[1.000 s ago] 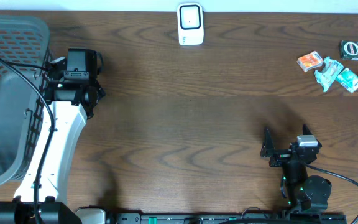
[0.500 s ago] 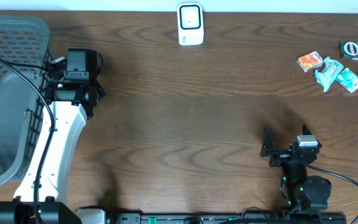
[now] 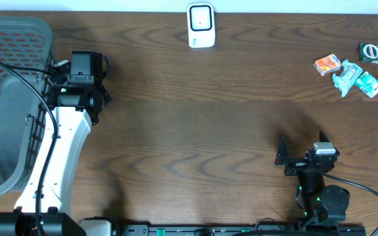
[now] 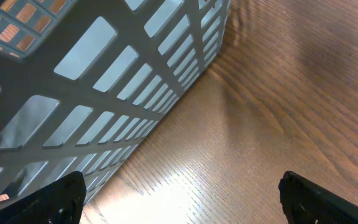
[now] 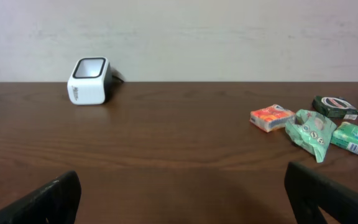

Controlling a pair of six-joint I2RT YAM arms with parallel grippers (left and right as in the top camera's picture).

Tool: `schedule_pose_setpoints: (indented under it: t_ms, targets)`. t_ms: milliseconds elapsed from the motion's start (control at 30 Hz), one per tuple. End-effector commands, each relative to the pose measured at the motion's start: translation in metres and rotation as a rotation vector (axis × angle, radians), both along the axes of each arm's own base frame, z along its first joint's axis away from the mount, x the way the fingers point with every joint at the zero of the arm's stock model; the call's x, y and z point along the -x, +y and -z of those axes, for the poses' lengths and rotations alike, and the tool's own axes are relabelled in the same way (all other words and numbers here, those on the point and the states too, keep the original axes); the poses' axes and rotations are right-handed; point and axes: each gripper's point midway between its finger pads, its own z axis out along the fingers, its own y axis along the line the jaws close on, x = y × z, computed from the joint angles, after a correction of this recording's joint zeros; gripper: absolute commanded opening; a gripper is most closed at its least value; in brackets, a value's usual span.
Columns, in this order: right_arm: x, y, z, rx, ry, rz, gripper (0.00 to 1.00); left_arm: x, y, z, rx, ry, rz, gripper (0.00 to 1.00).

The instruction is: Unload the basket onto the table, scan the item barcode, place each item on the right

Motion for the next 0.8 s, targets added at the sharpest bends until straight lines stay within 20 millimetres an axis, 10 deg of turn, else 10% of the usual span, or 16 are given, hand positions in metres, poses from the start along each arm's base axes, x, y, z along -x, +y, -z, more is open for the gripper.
schedule_pose_setpoints:
  t_ms: [0, 767]
  targets:
    - [0.000, 0.000, 0.001, 0.018, -0.001, 0.001, 0.99, 0.003, 0.004, -0.007, -0.023, -0.012, -0.002, 0.97]
    - [0.000, 0.000, 0.001, 0.018, -0.001, 0.001, 0.99, 0.010, 0.005, -0.034, -0.021, -0.099, -0.003, 0.98]
